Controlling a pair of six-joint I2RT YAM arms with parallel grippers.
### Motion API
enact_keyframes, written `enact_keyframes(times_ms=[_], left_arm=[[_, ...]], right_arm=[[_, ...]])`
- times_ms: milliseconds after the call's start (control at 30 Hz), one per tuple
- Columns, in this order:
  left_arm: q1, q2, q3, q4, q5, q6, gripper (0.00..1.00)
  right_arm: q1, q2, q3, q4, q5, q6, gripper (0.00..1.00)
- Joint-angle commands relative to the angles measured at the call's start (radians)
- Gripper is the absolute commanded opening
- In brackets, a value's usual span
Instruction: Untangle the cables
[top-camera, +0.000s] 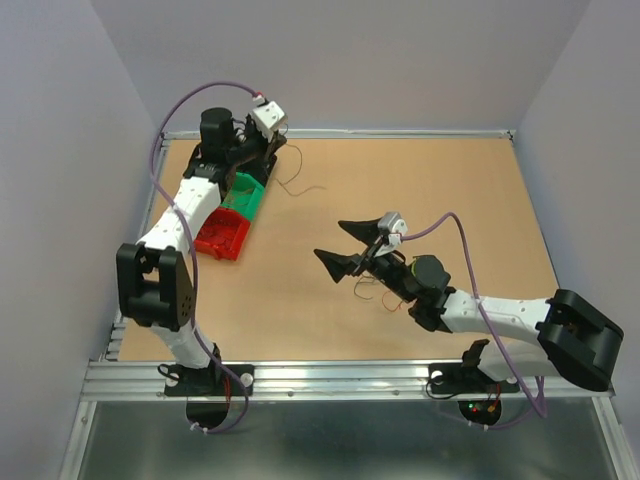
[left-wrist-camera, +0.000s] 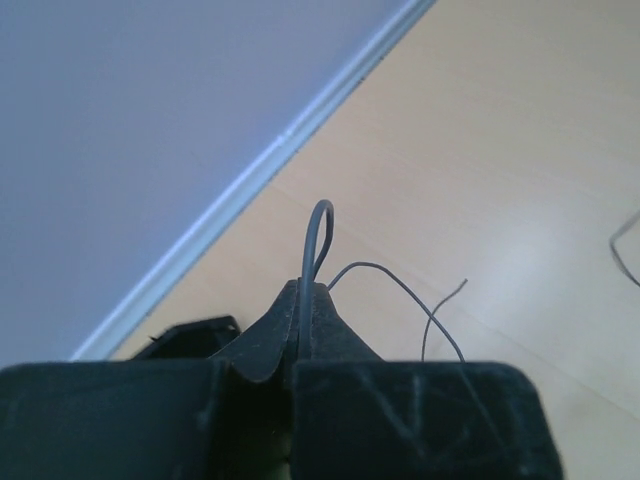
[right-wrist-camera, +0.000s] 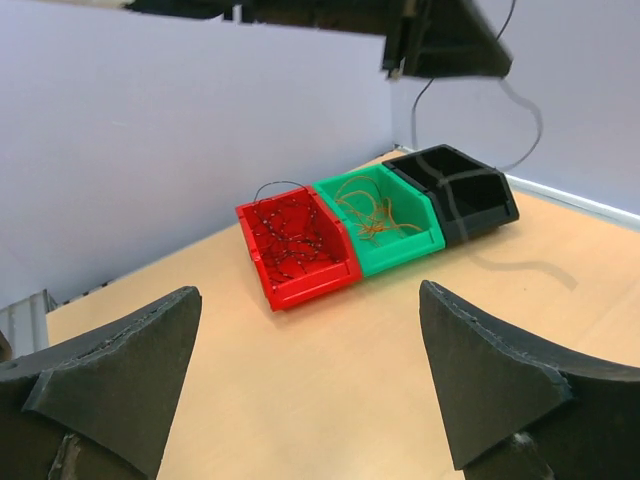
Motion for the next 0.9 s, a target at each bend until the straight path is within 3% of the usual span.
enact_keyframes(times_ms=[0,100,300,567,700,867], left_arm=[[0.004,0.11,0.223,-0.005,-0.037,0.032,0.0],[0.015,0.231,0.443,-0.03,-0.044,0.087,0.0],[0.08,0.4,0.646,-0.068,0.049,0.225,0.0],[0.279,0.56,0.765,-0.087,0.178,0.323,0.0],[0.301,0.622,0.743,-0.096,0.132,0.375,0.0],[0.293,0.655,0.693,-0.22,0.117,0.561,0.0]], right_arm=[[0.01,-0.039,-0.04,0.048,0.062,-0.018,0.95],[0.008,-0.058,-0.054,0.048,0.075,-0.021,0.95],[0.01,-0.107,-0.081,0.007,0.108,-0.03,0.95],[0.01,-0.182,-0.129,-0.056,0.153,-0.046,0.95],[0.008,-0.183,-0.133,-0.084,0.141,-0.044,0.95],[0.01,-0.205,-0.149,-0.105,0.121,-0.017,0.95]])
